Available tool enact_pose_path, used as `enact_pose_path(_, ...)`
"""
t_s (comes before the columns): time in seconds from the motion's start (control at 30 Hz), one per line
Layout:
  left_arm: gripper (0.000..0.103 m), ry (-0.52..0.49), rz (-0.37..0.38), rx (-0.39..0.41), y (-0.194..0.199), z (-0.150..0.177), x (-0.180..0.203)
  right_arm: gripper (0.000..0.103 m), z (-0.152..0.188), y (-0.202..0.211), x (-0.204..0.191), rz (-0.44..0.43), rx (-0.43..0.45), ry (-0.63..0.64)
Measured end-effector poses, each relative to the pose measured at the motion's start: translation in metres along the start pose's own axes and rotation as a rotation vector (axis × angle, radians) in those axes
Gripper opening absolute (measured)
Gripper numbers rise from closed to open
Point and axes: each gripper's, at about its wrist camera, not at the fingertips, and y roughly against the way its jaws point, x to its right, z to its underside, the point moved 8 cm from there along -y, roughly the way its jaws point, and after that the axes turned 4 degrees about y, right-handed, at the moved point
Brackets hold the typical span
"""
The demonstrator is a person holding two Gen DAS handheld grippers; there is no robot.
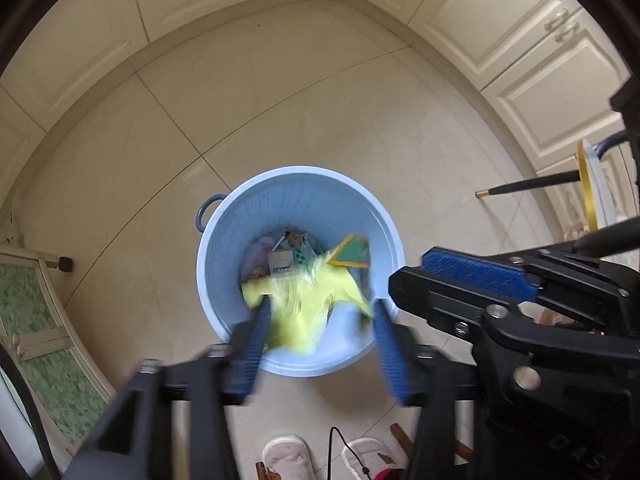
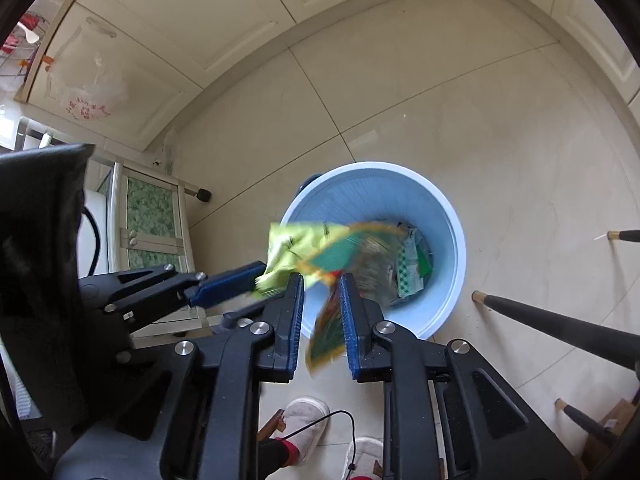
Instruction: Collect trash
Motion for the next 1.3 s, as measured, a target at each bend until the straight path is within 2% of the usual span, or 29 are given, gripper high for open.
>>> enact_pose_path(0.03,0.053,0.008,0.01,0.007,-0.003,-0.008,-0.003,0.025,-0.002,0.001,-0.001,0.001,0.005,0.003)
enact_pose_path(0.07,0.06,0.017,0.011,0.008,-0.005,-0.014,-0.001,0.028,-0.002,0.004,-0.001,0.004,0.011,0.002)
enact_pose_path(0.13,0.074,0.038,-0.007,0.014,-0.005,-0.014,-0.005,0.039,-0.004,0.01,0.001,0.029,0.027,0.003)
enact_pose_path(0.17,0.076,0.047,-0.007,0.019,-0.004,-0.014,-0.004,0.048,-0.005,0.013,0.001,0.037,0.03,0.002)
enact_pose_path(0.27,0.077,0.069,0.0,0.011,0.003,-0.007,-0.006,0.055,-0.005,0.021,0.002,0.062,0.038,-0.004)
enact_pose_path(0.47,0.077,0.087,-0.002,0.053,0.046,0.011,-0.015,0.083,0.004,0.048,-0.003,0.105,0.05,-0.019)
enact_pose_path(0.63,0.078,0.092,-0.012,0.113,0.079,0.023,-0.014,0.088,0.012,0.084,-0.022,0.106,0.091,0.017)
enact_pose_path(0.83,0.079,0.134,0.03,0.184,0.122,0.042,-0.018,0.089,0.021,0.126,-0.043,0.095,0.153,0.025)
enact_pose_path(0.9,0.079,0.135,0.011,0.218,0.137,0.05,-0.018,0.089,0.026,0.143,-0.054,0.083,0.172,0.029)
enact_pose_path(1.0,0.079,0.129,-0.02,0.304,0.173,0.064,-0.015,0.096,0.034,0.176,-0.071,0.117,0.215,0.065)
enact_pose_path(1.1,0.079,0.132,-0.02,0.402,0.214,0.081,-0.007,0.101,0.047,0.218,-0.094,0.188,0.288,0.104)
enact_pose_path(1.23,0.085,0.114,-0.023,0.56,0.274,0.109,0.012,0.103,0.072,0.285,-0.125,0.222,0.421,0.137)
enact_pose_path(1.3,0.092,0.091,-0.022,0.633,0.303,0.121,0.027,0.103,0.087,0.321,-0.135,0.243,0.493,0.14)
